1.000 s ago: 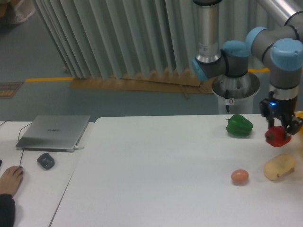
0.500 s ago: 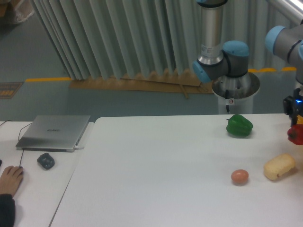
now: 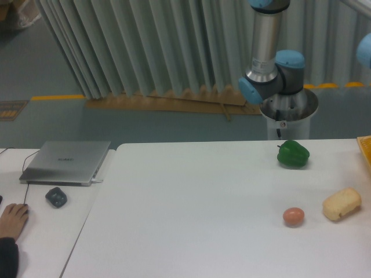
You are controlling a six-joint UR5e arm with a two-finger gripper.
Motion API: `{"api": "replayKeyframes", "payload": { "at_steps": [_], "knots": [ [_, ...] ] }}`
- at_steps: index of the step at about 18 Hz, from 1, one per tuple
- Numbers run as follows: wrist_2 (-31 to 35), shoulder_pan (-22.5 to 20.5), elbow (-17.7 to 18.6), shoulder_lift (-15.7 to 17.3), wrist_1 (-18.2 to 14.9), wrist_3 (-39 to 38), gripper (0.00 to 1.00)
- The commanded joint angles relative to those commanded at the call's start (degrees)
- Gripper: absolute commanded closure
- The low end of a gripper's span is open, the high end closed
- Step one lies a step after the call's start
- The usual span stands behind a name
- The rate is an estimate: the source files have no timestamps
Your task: Place the red peppers in a basket
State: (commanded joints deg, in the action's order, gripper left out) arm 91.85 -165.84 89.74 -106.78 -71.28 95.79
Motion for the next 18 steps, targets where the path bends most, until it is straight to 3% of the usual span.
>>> {"api": "replayKeyframes", "payload": {
  "at_steps": [7,8,9,18],
  "knots": [
    [-0.09,-0.54,-2.37,-3.0,2.03,1.5,0.68],
    [-0.17,-0.36,-2.11,-3.08,2.2,1.5,0.27],
    [-0.18,-0.36,-1.94,-3.0,2.2,1.42,0.0],
    [-0.44,0.69,-2.37,-2.56,2.03,0.62,0.0]
  ]
}}
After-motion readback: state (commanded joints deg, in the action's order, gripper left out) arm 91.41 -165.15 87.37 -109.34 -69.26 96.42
